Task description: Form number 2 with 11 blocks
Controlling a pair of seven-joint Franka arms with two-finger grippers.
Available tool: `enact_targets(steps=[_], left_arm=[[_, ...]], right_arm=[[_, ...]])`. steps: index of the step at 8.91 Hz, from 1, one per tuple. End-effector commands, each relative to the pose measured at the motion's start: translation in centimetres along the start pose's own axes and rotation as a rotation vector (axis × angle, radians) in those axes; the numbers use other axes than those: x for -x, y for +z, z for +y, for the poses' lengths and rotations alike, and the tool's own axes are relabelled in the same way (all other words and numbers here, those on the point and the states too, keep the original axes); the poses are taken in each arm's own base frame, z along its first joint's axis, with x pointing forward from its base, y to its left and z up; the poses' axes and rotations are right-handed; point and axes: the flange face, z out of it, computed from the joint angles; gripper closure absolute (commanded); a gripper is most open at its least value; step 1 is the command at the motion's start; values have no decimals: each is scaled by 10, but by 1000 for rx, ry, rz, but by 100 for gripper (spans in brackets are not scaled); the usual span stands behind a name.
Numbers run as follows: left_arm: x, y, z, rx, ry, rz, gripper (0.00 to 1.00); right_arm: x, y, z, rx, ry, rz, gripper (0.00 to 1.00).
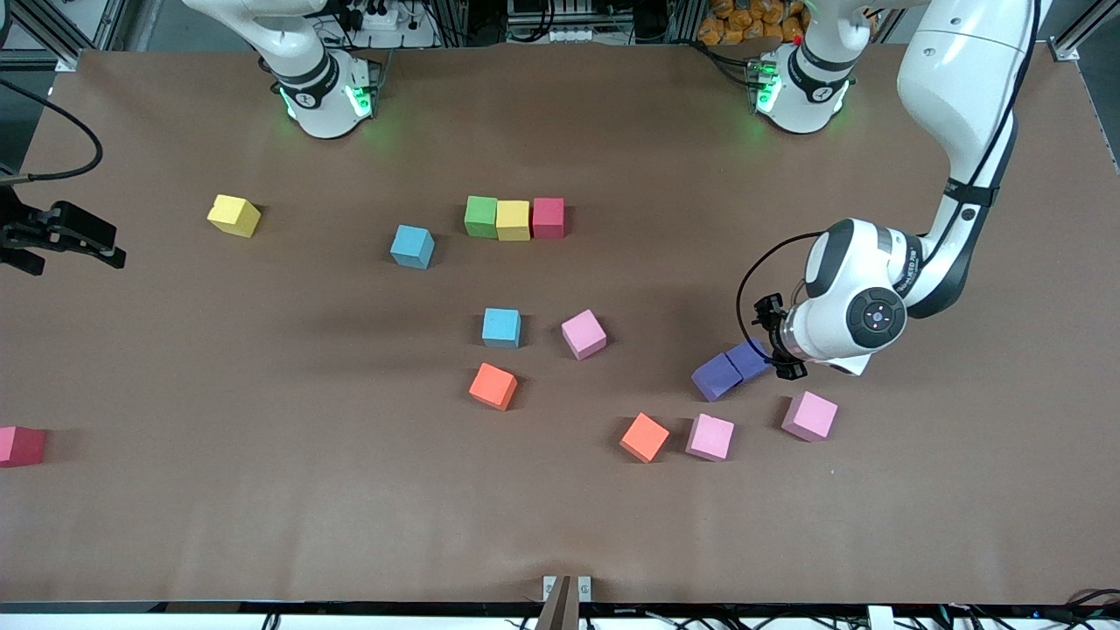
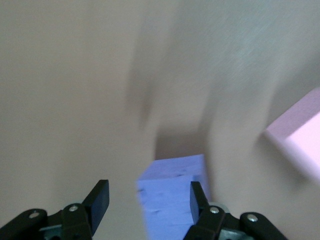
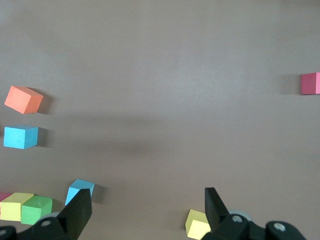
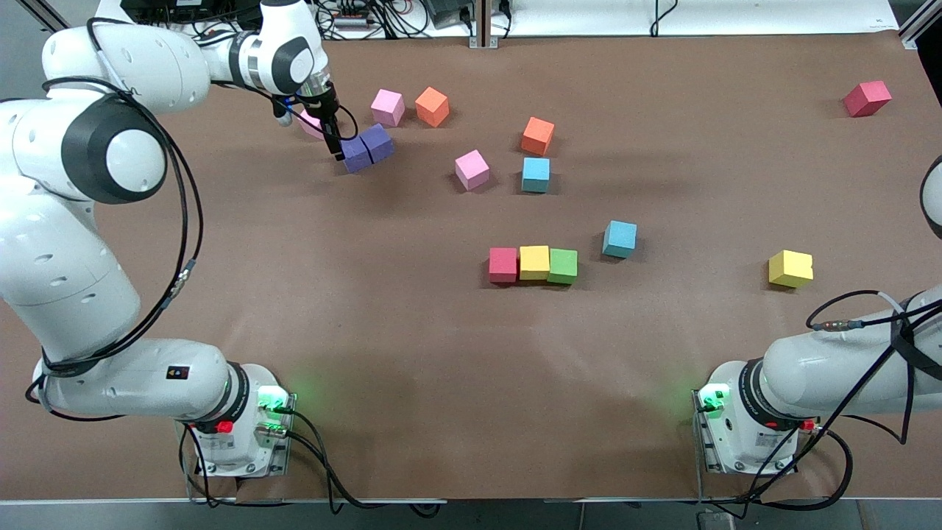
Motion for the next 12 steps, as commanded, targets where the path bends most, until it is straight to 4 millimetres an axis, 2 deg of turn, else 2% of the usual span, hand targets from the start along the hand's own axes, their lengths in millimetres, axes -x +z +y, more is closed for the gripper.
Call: enact_targets(steps=[1, 6, 10, 12], left_arm=[[1, -23, 11, 98, -67, 4, 26], [-9, -30, 19, 107, -40, -1, 26], [2, -21, 12, 101, -29, -5, 26], [9, -5, 6, 74, -24, -3, 26]], right_arm=[[2, -5, 2, -17, 0, 7, 0], [2, -6, 3, -16, 0, 9, 0], [2, -6, 3, -16, -2, 9, 0], [2, -6, 4, -14, 1, 8, 0]])
